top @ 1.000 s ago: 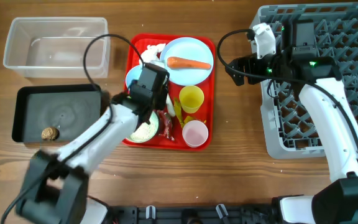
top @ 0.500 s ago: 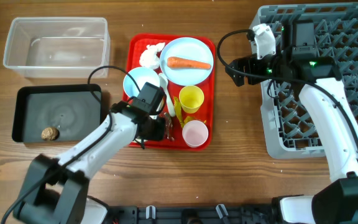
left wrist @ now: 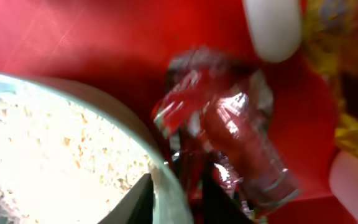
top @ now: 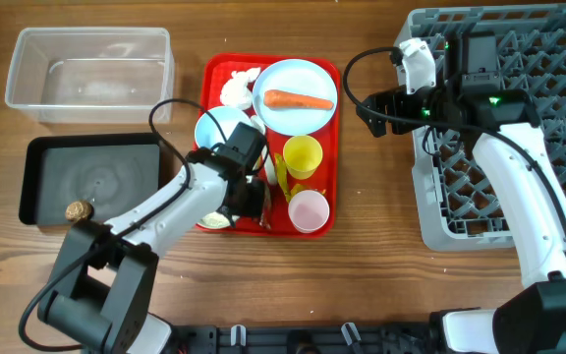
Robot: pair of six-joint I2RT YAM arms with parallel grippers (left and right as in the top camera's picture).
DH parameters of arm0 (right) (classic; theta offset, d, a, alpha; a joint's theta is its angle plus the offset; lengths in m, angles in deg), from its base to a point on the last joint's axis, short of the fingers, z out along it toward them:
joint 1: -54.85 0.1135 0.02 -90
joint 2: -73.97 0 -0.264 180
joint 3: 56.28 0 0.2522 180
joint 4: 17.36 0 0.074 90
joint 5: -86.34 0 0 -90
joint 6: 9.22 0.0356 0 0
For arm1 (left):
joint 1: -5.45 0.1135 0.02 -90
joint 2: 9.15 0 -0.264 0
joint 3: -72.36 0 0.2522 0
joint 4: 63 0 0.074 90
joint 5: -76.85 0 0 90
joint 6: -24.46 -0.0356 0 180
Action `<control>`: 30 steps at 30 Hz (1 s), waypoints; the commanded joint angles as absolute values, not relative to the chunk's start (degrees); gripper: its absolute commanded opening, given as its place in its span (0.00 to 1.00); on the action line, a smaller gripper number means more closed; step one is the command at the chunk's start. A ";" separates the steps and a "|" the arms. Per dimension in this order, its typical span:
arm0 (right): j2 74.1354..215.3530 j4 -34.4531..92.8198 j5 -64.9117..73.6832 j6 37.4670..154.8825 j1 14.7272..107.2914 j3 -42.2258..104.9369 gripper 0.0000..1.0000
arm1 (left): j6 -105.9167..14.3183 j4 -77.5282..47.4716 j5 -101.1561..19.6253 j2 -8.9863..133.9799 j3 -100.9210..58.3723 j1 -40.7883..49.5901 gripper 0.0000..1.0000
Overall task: Sort waste into correct bins and load items into the dishwasher rack
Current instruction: 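Return the empty bowl to the red tray and grasp the rice bowl, then tip the rice bowl over the black tray to pour out the rice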
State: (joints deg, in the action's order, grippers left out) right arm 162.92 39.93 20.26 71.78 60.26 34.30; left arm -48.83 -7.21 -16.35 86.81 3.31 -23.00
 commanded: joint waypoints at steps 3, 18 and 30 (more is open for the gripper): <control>163.62 39.90 20.07 71.78 60.08 34.60 0.98 | -48.54 -7.02 -17.62 87.51 0.74 -23.22 0.29; 163.62 39.62 20.07 71.80 60.08 34.60 0.98 | -48.54 -1.40 -17.64 86.05 -6.59 -22.08 0.04; 163.66 38.42 20.05 71.74 60.06 34.60 0.99 | -51.47 5.51 -30.19 77.11 -14.91 3.17 0.04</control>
